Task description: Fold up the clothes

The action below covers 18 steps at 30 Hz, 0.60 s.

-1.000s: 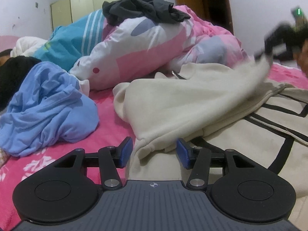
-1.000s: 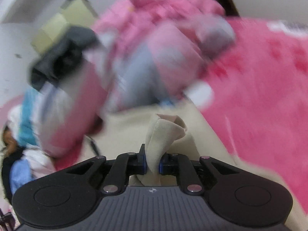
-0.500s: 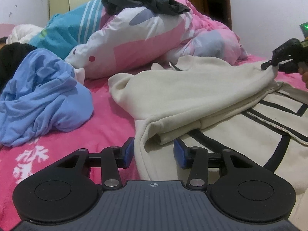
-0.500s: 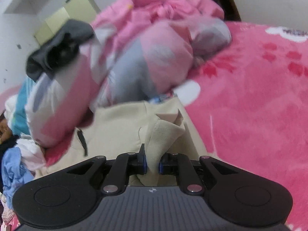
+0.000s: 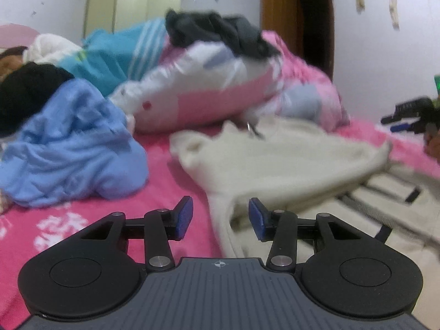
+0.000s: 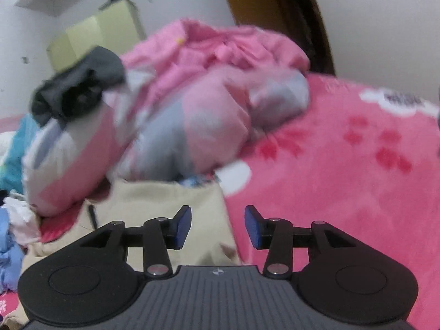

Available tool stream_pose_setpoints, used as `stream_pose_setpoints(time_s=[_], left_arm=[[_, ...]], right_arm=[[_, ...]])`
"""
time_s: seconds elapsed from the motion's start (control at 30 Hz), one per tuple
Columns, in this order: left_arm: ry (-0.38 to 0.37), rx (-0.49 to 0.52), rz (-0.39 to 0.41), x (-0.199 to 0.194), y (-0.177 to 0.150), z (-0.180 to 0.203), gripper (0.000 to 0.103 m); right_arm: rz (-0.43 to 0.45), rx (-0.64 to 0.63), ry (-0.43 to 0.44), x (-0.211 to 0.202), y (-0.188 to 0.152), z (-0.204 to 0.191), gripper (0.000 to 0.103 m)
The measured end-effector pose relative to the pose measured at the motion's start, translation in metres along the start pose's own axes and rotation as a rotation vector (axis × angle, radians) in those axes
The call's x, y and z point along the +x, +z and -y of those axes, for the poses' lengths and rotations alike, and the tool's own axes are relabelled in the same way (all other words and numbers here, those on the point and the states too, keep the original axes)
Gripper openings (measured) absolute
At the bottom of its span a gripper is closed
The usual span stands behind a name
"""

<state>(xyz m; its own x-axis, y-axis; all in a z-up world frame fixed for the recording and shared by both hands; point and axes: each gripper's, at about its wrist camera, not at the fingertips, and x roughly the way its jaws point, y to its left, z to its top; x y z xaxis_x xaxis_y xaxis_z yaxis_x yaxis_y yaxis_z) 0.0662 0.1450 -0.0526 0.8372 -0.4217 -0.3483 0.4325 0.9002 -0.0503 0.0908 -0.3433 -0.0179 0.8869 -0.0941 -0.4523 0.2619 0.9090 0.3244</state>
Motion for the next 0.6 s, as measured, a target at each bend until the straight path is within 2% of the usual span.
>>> stream_pose_setpoints(time_s=[0.1,0.17,0.23,0.3,0.33,0.4,0.43,0.5,0.6], left_arm=[[-0.021,-0.009,0.035,0.001,0.02,0.005,0.047],[0.001,-0.002,0.014,0.016,0.028,0.011,0.048],[0.017,-0.01,-0.047,0.039,0.028,0.012,0.049],[0.052,-0.034,-0.166,0.066,0.017,0.01,0.048],[0.058,-0.048,-0.215,0.075,0.008,0.008,0.048],[0.042,-0.082,-0.222,0.075,0.001,0.003,0.049],[0.033,-0.1,-0.22,0.074,-0.002,0.0,0.048],[0.015,-0.124,-0.223,0.074,-0.003,-0.004,0.049],[0.012,-0.138,-0.232,0.075,-0.005,-0.006,0.049]], right_arm=[[0.006,-0.119,0.132,-0.006,-0.003,-0.022,0.043],[-0.032,-0.19,0.21,0.001,-0.016,-0.033,0.042],[-0.141,-0.252,0.199,0.024,-0.036,-0.038,0.042],[-0.261,-0.333,0.088,0.05,-0.056,-0.04,0.04],[-0.25,-0.374,0.071,0.05,-0.055,-0.046,0.04],[-0.238,-0.4,0.081,0.044,-0.043,-0.062,0.041],[-0.228,-0.402,0.112,0.039,-0.033,-0.075,0.041],[-0.185,-0.438,0.24,0.03,-0.014,-0.11,0.041],[-0.221,-0.485,0.437,0.046,-0.001,-0.178,0.043]])
